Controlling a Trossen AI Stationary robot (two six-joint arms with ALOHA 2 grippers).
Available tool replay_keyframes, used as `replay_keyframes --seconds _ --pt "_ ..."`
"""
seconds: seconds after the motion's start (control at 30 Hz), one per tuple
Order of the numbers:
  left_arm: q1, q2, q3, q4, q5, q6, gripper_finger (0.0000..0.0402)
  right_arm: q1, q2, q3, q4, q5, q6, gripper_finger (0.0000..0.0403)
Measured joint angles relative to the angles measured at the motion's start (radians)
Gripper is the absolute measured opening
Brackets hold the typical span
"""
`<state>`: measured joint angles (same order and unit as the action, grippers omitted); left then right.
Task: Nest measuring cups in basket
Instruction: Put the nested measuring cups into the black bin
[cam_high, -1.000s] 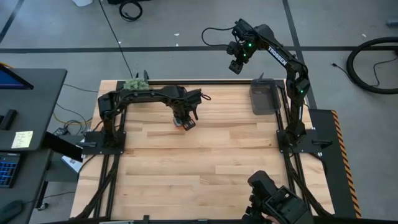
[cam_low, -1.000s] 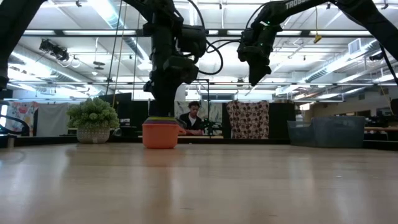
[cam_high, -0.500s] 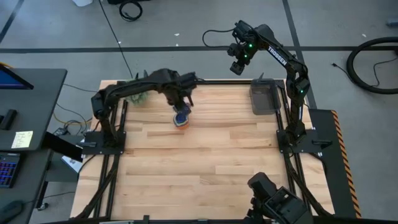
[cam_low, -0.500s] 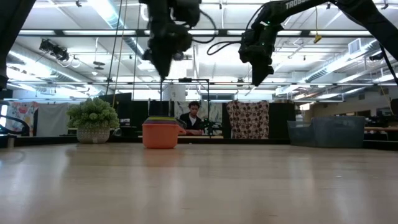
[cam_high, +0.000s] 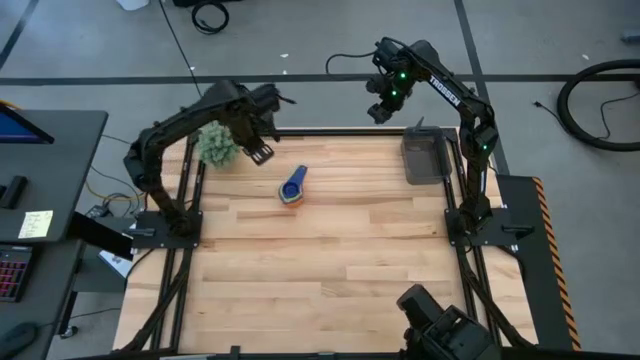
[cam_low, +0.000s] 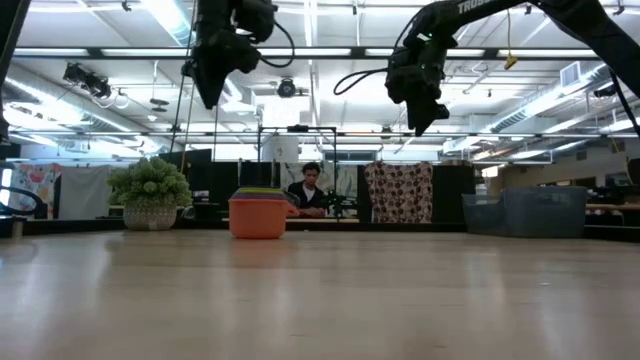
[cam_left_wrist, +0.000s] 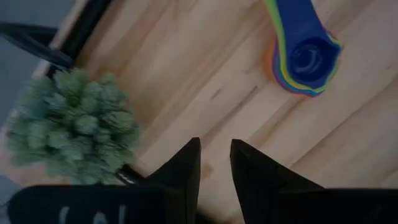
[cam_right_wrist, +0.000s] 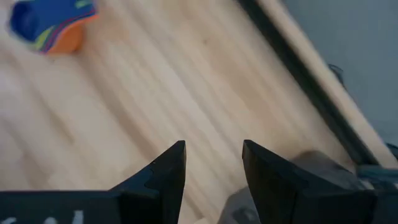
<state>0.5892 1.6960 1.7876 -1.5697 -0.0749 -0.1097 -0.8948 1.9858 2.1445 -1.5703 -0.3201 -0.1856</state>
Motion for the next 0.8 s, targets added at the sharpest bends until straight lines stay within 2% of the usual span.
replay_keyframes --seconds 0.17,0.27,0.43,0.67,0.8 --pt "0.07 -0.031 -0.001 0.004 0.001 0.069 0.0094 0.064 -0.024 0.0 -0.002 -0.158 -0.124 0.0165" --pt "0.101 -0.04 -0.001 0.005 0.0 0.078 0.0094 0.132 -0.055 0.0 -0.002 -0.171 -0.157 0.0165" --pt "0.145 -0.044 -0.001 0.016 0.045 0.122 0.0094 0.272 -0.102 0.0 -0.002 -0.077 -0.218 0.0165" --pt "0.156 -0.044 -0.001 0.065 0.266 0.175 0.0094 0.44 -0.118 0.0 -0.001 0.086 -0.229 0.0165" --pt "0.156 -0.044 -0.001 0.064 0.276 0.181 0.0094 0.502 -0.118 0.0 -0.001 0.123 -0.237 0.0165"
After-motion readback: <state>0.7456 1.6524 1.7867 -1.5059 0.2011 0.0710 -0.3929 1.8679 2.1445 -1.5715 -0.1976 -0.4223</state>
